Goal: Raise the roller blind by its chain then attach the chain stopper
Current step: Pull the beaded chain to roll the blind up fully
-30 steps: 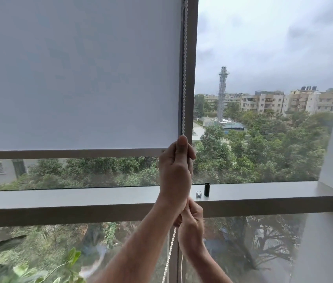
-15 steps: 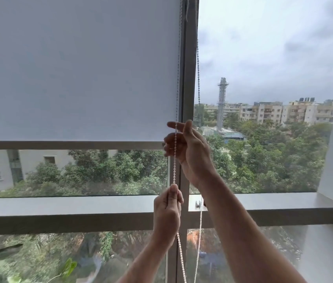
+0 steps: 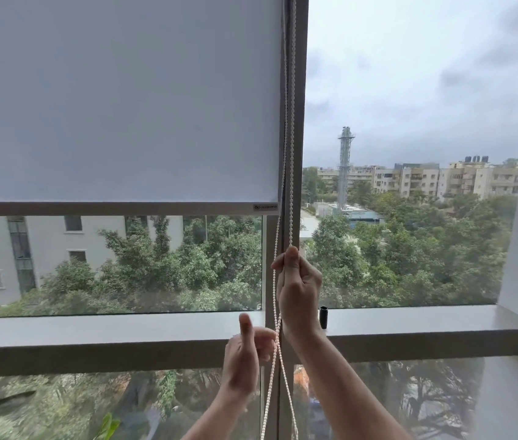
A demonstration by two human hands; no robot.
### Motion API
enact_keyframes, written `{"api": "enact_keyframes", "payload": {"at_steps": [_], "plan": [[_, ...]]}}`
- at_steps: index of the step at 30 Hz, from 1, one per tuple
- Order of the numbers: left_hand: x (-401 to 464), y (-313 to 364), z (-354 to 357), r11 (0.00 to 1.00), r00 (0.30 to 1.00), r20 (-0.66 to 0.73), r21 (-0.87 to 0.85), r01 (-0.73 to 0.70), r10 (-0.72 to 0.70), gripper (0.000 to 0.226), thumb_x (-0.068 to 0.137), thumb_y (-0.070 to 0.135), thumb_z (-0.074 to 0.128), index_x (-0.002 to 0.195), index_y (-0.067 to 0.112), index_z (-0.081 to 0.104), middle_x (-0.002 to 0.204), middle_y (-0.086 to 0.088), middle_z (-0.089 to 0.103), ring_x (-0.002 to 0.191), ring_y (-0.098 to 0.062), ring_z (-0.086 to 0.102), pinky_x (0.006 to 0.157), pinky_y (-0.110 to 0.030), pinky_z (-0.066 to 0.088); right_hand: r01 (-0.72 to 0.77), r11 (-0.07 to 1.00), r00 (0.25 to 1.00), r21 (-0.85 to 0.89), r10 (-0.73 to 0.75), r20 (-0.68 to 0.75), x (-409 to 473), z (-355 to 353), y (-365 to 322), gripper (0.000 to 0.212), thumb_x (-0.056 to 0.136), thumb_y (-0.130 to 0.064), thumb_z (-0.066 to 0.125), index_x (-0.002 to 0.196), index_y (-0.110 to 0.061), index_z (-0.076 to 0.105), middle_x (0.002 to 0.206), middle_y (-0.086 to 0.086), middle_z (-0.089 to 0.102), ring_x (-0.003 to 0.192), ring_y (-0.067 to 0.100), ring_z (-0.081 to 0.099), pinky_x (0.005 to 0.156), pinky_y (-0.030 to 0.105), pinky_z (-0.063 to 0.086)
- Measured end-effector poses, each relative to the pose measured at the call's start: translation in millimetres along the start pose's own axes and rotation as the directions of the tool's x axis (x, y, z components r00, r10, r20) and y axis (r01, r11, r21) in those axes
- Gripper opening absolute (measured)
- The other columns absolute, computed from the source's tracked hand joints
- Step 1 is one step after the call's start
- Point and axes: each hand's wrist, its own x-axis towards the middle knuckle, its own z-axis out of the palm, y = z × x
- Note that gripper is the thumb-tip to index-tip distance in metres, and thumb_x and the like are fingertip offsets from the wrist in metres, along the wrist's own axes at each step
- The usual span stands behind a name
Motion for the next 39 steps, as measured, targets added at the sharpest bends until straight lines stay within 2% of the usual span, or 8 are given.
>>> {"api": "enact_keyframes", "payload": {"at_steps": [4, 12, 15, 21, 25, 28, 34, 39], "plan": [[34.1, 33.7, -7.7, 0.998, 0.995, -0.073, 0.036, -0.06, 0.063, 0.073, 0.085, 0.073, 0.016, 0.098, 0.025, 0.069, 0.098, -0.007, 0.073, 0.094, -0.018, 0.07, 0.084, -0.037, 0.056, 0.008, 0.999, 1.0, -0.041, -0.008, 0.0, -17.8, -2.4, 14.8, 0.042, 0.101, -0.036, 0.045, 0.067, -0.019, 0.064, 0.042, -0.011, 0.045, 0.039, 0.005, 0.036, 0.043, 0.023, 0.028], [61.2, 163.8, 23.3, 0.942, 0.941, 0.174, -0.225, -0.249, 0.291, 0.045, 0.101, 0.042, 0.03, 0.111, 0.009, 0.059, 0.073, -0.005, 0.064, 0.063, -0.017, 0.064, 0.056, -0.028, 0.053, -0.053, 0.996, 0.999, -0.069, 0.053, 0.002, -53.5, 2.0, 45.1, 0.043, 0.09, -0.052, 0.046, 0.066, -0.022, 0.065, 0.043, -0.01, 0.03, 0.041, 0.012, 0.022, 0.045, 0.031, 0.017], [64.0, 180.3, 38.5, 0.93, 0.952, 0.028, -0.226, -0.29, 0.304, 0.036, 0.103, 0.027, 0.038, 0.086, 0.012, 0.066, 0.053, 0.005, 0.041, 0.042, -0.007, 0.036, 0.039, -0.02, 0.029, -0.039, 0.995, 0.999, -0.092, 0.042, 0.034, -52.8, -2.3, 45.1, 0.041, 0.094, -0.046, 0.045, 0.067, -0.022, 0.064, 0.044, -0.007, 0.03, 0.043, 0.013, 0.023, 0.045, 0.031, 0.017], [60.1, 167.9, 46.7, 0.863, 0.874, -0.203, -0.171, -0.476, 0.442, 0.039, 0.101, 0.019, 0.044, 0.066, 0.02, 0.06, 0.046, 0.01, 0.04, 0.042, -0.009, 0.031, 0.042, -0.025, 0.024, -0.232, 0.973, 0.94, -0.006, 0.226, 0.256, -27.4, -21.7, 31.1, 0.045, 0.096, -0.046, 0.037, 0.069, -0.025, 0.066, 0.051, 0.001, 0.041, 0.047, 0.016, 0.033, 0.043, 0.026, 0.029], [46.2, 158.0, 45.2, 0.863, 0.865, -0.194, -0.125, -0.49, 0.463, 0.036, 0.102, 0.012, 0.041, 0.071, 0.013, 0.059, 0.045, 0.008, 0.046, 0.038, -0.001, 0.038, 0.041, -0.022, 0.032, -0.198, 0.961, 0.93, -0.195, 0.247, 0.271, 17.0, -35.8, 18.8, 0.064, 0.096, -0.056, 0.02, 0.121, -0.016, 0.064, 0.093, 0.01, 0.074, 0.082, 0.02, 0.073, 0.077, 0.037, 0.058], [34.9, 137.5, 48.2, 0.88, 0.879, -0.168, -0.098, -0.465, 0.446, 0.037, 0.101, 0.012, 0.042, 0.07, 0.015, 0.06, 0.048, 0.01, 0.054, 0.041, 0.0, 0.043, 0.045, -0.017, 0.036, -0.11, 0.98, 0.963, -0.165, 0.146, 0.226, 47.5, -25.2, -14.9, 0.049, 0.101, -0.048, 0.032, 0.114, -0.016, 0.066, 0.097, 0.009, 0.075, 0.089, 0.024, 0.073, 0.084, 0.044, 0.059], [15.0, 88.4, 48.8, 0.922, 0.923, -0.117, -0.089, -0.377, 0.366, 0.033, 0.094, 0.029, 0.044, 0.065, 0.023, 0.059, 0.044, 0.011, 0.042, 0.045, -0.008, 0.029, 0.05, -0.025, 0.023, -0.133, 0.985, 0.952, 0.107, 0.097, 0.291, 87.9, 24.8, -92.0, 0.038, 0.105, -0.035, 0.033, 0.105, -0.011, 0.063, 0.072, 0.005, 0.059, 0.054, 0.013, 0.053, 0.049, 0.027, 0.043], [12.6, 82.9, 38.0, 0.92, 0.92, -0.064, -0.027, -0.39, 0.388, 0.033, 0.093, 0.03, 0.043, 0.066, 0.023, 0.06, 0.044, 0.006, 0.033, 0.043, -0.011, 0.026, 0.046, -0.027, 0.019, 0.038, 0.989, 0.989, 0.142, -0.058, 0.134, 84.3, 46.7, -98.6, 0.042, 0.104, -0.034, 0.04, 0.072, -0.021, 0.063, 0.052, 0.003, 0.034, 0.035, 0.008, 0.028, 0.034, 0.023, 0.022]]}}
